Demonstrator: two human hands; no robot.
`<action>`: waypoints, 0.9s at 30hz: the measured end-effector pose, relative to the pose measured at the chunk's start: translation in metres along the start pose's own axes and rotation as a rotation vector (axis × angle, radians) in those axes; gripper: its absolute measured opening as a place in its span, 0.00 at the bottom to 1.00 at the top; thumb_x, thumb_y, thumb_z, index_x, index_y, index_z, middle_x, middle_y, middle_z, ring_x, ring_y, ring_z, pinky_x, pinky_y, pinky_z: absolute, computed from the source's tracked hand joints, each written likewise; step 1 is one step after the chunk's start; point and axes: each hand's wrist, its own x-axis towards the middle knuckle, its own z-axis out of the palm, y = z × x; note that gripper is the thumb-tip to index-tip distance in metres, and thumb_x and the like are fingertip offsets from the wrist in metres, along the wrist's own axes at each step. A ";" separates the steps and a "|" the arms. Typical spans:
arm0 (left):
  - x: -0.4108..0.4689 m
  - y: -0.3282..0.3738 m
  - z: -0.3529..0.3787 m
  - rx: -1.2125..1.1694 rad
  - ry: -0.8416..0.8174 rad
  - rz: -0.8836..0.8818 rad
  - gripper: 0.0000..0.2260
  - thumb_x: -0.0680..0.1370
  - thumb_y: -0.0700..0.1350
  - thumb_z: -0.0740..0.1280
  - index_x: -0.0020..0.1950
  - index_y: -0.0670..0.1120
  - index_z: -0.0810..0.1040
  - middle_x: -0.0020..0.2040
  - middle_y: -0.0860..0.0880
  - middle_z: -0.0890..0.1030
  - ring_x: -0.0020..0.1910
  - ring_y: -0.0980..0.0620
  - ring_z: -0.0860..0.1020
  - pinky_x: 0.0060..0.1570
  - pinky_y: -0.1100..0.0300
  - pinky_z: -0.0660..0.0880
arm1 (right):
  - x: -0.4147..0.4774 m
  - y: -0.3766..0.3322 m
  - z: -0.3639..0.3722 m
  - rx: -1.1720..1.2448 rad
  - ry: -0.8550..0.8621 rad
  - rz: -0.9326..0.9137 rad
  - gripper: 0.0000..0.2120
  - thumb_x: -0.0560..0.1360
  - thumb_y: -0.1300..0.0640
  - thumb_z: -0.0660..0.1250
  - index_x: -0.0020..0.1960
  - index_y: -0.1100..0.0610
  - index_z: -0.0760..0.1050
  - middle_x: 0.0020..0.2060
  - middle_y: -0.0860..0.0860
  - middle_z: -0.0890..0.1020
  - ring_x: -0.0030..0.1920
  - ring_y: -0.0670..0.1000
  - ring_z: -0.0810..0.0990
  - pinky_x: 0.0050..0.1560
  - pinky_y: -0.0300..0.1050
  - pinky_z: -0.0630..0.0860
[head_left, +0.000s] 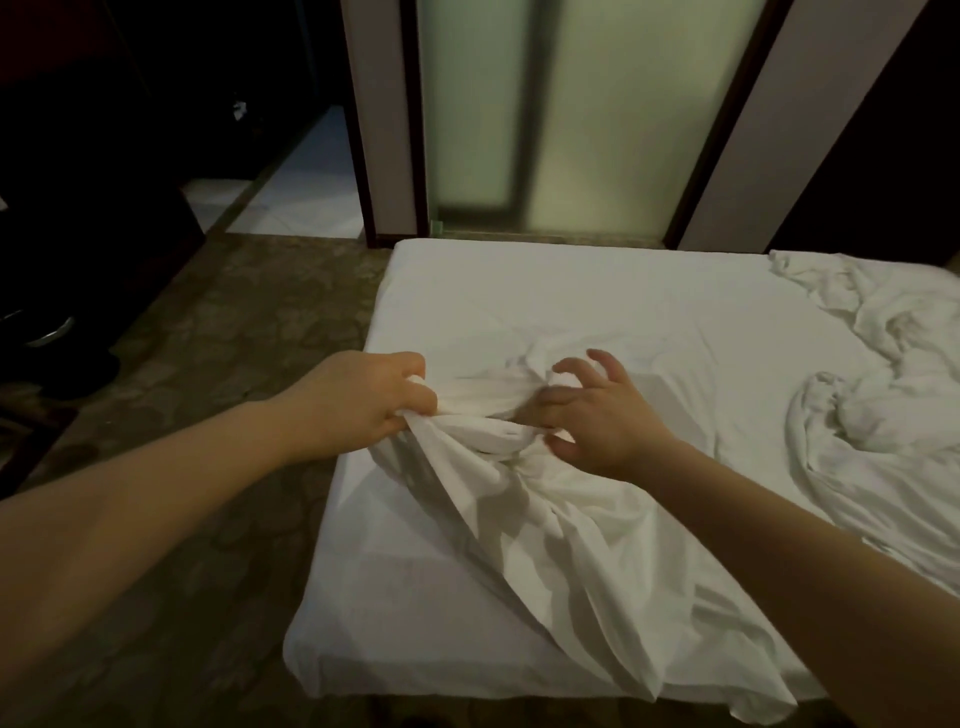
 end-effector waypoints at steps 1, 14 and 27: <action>0.000 0.002 -0.001 0.011 -0.007 0.001 0.10 0.79 0.47 0.62 0.59 0.54 0.79 0.54 0.51 0.75 0.47 0.52 0.75 0.48 0.58 0.75 | -0.006 0.005 0.002 -0.016 -0.087 0.014 0.12 0.70 0.47 0.63 0.50 0.41 0.80 0.46 0.40 0.82 0.56 0.54 0.77 0.65 0.56 0.58; 0.034 0.013 -0.028 -0.231 0.162 -0.335 0.12 0.77 0.42 0.64 0.58 0.49 0.79 0.52 0.51 0.76 0.53 0.50 0.73 0.48 0.62 0.65 | -0.010 -0.017 -0.033 0.798 0.316 0.567 0.24 0.73 0.42 0.64 0.65 0.52 0.71 0.59 0.50 0.77 0.58 0.50 0.75 0.60 0.45 0.69; 0.090 0.065 -0.046 -0.827 0.184 -0.332 0.07 0.72 0.38 0.70 0.43 0.50 0.80 0.42 0.59 0.75 0.42 0.61 0.72 0.35 0.72 0.70 | 0.021 -0.038 -0.076 0.786 0.215 0.612 0.16 0.79 0.49 0.62 0.63 0.57 0.69 0.56 0.54 0.79 0.54 0.54 0.78 0.50 0.44 0.73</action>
